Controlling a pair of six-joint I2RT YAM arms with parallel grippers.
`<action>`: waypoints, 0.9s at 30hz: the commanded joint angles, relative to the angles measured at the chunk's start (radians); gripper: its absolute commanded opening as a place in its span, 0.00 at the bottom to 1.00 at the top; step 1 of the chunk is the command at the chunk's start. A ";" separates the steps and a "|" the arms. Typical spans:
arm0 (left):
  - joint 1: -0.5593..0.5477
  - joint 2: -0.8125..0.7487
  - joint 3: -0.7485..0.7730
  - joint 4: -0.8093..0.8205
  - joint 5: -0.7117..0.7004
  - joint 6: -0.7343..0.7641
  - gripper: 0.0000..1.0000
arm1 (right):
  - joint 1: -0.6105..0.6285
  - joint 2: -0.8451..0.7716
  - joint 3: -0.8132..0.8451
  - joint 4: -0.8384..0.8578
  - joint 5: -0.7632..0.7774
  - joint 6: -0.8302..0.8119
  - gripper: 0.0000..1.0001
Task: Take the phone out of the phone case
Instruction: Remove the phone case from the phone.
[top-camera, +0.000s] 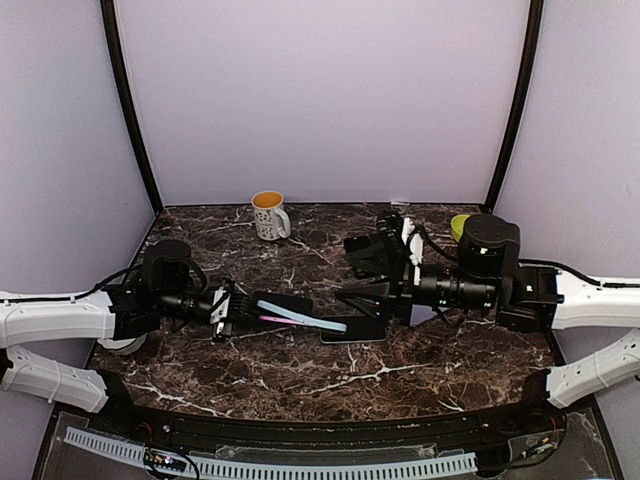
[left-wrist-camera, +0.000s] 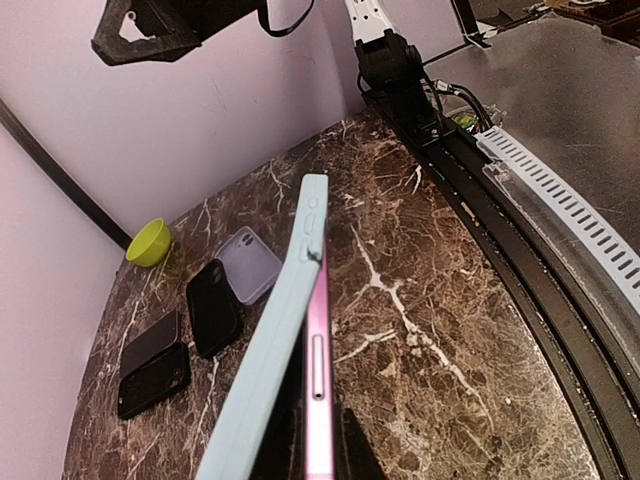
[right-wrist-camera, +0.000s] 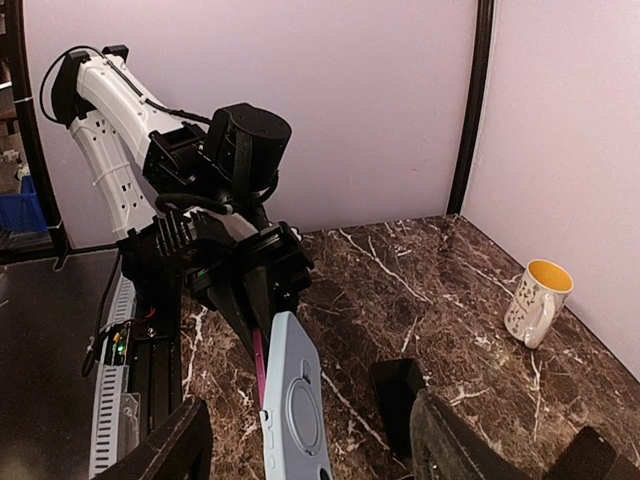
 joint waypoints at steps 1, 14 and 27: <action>-0.013 -0.002 0.022 0.033 0.011 0.024 0.00 | 0.011 0.050 0.082 -0.093 0.000 0.018 0.69; -0.046 0.020 0.033 -0.003 -0.024 0.047 0.00 | 0.028 0.275 0.323 -0.300 -0.064 -0.027 0.68; -0.060 0.031 0.038 -0.011 -0.064 0.047 0.00 | 0.056 0.477 0.473 -0.385 -0.032 -0.065 0.66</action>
